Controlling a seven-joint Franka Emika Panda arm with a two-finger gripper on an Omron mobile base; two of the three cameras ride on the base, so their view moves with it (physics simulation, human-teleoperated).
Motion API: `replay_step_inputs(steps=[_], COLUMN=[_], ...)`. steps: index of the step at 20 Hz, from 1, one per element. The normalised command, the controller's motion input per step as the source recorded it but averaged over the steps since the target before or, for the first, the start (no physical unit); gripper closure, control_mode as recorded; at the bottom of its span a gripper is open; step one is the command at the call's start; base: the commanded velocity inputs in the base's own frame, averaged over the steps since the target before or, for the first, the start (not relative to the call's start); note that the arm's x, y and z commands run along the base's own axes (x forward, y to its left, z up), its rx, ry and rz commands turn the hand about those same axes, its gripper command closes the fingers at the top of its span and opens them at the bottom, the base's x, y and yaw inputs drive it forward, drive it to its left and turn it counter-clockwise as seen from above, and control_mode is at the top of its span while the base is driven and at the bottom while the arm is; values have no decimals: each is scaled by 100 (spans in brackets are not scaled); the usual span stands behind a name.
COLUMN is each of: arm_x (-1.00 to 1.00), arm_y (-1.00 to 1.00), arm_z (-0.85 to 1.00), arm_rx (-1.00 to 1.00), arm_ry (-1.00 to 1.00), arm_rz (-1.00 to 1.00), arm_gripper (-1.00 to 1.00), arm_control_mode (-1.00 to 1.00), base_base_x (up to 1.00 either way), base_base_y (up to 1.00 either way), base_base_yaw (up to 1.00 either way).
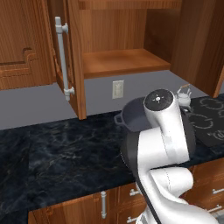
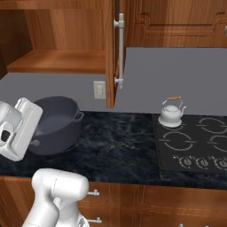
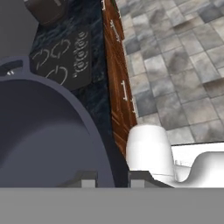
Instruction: Pick the kettle from the cabinet and place it on a stove burner. Then pick the pot from the counter and place it on another stove burner. Finally, turn both burners on.
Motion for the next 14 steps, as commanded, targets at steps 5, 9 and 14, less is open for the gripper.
replay_step_inputs(steps=[5, 9, 14], arm_x=[-55, -40, -3], arm_y=[0, 0, 0], arm_z=[25, 5, 0], arm_rx=[3, 0, 0], arm_ry=[-2, -2, 0], arm_rz=[0, 0, 0], arm_gripper=[100, 100, 100], arm_control_mode=[-100, -100, -100], base_base_x=[0, 0, 0], base_base_y=[0, 0, 0], base_base_yaw=[0, 0, 0])
